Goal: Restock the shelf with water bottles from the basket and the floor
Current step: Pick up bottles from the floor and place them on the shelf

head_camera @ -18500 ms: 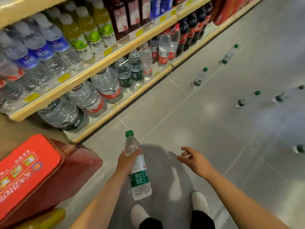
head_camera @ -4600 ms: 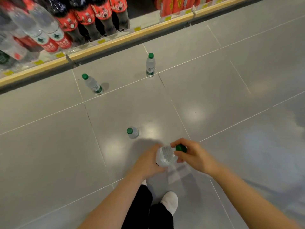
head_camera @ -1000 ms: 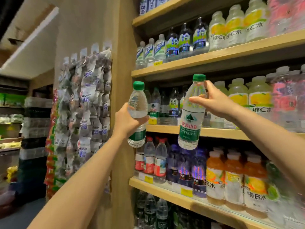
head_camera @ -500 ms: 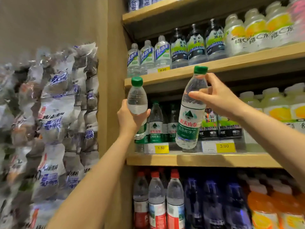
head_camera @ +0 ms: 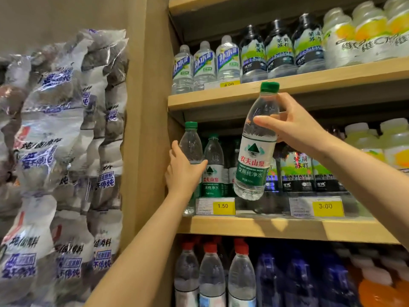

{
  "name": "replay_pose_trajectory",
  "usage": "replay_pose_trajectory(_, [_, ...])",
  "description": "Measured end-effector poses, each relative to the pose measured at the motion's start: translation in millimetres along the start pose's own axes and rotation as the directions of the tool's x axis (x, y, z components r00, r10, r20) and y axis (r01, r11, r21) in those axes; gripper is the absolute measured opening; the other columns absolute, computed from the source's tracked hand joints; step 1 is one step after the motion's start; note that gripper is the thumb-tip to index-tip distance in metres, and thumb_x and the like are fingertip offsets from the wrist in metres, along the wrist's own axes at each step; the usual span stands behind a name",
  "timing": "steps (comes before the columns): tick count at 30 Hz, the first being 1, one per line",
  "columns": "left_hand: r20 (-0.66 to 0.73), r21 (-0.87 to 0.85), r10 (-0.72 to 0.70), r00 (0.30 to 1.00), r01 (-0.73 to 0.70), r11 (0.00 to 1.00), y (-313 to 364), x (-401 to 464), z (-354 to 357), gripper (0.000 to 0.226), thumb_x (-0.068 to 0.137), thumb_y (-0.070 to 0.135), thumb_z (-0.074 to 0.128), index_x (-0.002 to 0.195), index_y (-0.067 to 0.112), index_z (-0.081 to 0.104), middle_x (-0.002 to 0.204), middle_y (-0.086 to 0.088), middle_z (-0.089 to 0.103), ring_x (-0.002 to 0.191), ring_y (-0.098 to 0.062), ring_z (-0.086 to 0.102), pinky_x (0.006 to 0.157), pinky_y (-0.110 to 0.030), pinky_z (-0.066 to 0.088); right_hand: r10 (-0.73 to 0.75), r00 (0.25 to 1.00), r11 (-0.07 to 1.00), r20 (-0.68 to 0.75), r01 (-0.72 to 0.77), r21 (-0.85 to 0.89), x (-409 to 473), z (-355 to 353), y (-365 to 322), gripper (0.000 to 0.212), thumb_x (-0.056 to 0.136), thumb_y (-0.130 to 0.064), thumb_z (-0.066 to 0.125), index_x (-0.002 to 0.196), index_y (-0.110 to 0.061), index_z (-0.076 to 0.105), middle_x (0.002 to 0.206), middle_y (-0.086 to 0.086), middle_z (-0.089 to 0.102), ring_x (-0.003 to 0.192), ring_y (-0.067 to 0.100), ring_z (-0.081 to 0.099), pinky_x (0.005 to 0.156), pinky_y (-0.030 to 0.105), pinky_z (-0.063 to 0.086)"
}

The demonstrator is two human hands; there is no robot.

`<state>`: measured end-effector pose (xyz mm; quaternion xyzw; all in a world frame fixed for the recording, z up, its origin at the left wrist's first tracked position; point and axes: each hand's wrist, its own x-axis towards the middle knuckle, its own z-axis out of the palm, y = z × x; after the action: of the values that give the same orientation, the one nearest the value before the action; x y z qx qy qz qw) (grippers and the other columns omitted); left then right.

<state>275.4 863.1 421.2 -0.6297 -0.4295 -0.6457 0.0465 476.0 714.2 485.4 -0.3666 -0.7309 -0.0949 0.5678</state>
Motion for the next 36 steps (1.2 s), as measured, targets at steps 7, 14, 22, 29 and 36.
replay_pose_trajectory(7, [0.009, 0.259, 0.250, 0.968, -0.244, 0.935, -14.6, -8.0, 16.2, 0.089, 0.089, 0.030, 0.060, 0.148, 0.031, -0.006, 0.154, -0.016, 0.010, 0.138, -0.033, 0.020, 0.089, -0.043, 0.049, -0.018, 1.000, 1.000, 0.020, 0.018, -0.021, 8.9, 13.4, 0.1, 0.051, 0.081, -0.038, 0.066, 0.125, -0.027, 0.043, 0.111, 0.001, 0.067, 0.095, 0.016, 0.067, 0.086, 0.048, 0.053])
replay_pose_trajectory(14, [0.070, 0.269, 0.231, 0.970, -0.241, 0.932, -21.0, -4.4, 23.6, 0.076, 0.092, 0.014, 0.054, 0.149, 0.020, 0.005, 0.156, -0.014, -0.007, 0.144, -0.030, -0.005, 0.109, -0.042, 0.030, -0.018, 1.000, 0.999, -0.008, 0.018, -0.052, 12.2, 25.5, -2.1, 0.050, 0.082, -0.038, 0.064, 0.126, -0.028, 0.043, 0.108, -0.008, 0.063, 0.095, 0.009, 0.064, 0.077, 0.033, 0.054])
replay_pose_trajectory(22, [-0.006, 0.269, 0.388, 0.921, -0.372, 0.888, -27.6, -16.0, 17.2, 0.072, 0.091, 0.030, 0.055, 0.149, 0.020, 0.015, 0.157, -0.011, 0.012, 0.144, -0.026, 0.009, 0.117, -0.041, 0.013, -0.060, 0.994, 0.936, -0.093, 0.024, -0.351, 23.7, 61.9, 6.0, 0.058, 0.080, -0.050, 0.061, 0.128, -0.030, 0.036, 0.111, 0.001, 0.067, 0.099, 0.022, 0.064, 0.085, 0.043, 0.052])
replay_pose_trajectory(29, [0.075, 0.199, 0.464, 0.882, -0.470, 0.860, -27.7, -17.5, 18.4, 0.067, 0.088, 0.036, 0.059, 0.146, 0.020, 0.027, 0.155, -0.006, 0.020, 0.144, -0.023, 0.014, 0.116, -0.040, 0.019, 0.143, 0.985, 0.830, -0.093, -0.170, -0.531, 24.4, 97.1, 45.9, 0.069, 0.085, -0.053, 0.055, 0.134, -0.011, 0.031, 0.123, 0.013, 0.059, 0.107, 0.031, 0.059, 0.082, 0.041, 0.051])
replay_pose_trajectory(36, [0.084, 0.211, 0.559, 0.825, -0.563, 0.799, -26.5, -13.2, 22.9, 0.060, 0.083, 0.031, 0.067, 0.136, 0.015, 0.045, 0.150, -0.006, 0.034, 0.142, -0.023, 0.022, 0.115, -0.035, 0.004, 0.144, 0.980, 0.724, -0.139, -0.201, -0.660, 40.2, 107.9, 51.8, 0.075, 0.083, -0.049, 0.059, 0.137, -0.008, 0.028, 0.119, 0.016, 0.059, 0.104, 0.032, 0.060, 0.076, 0.038, 0.050])
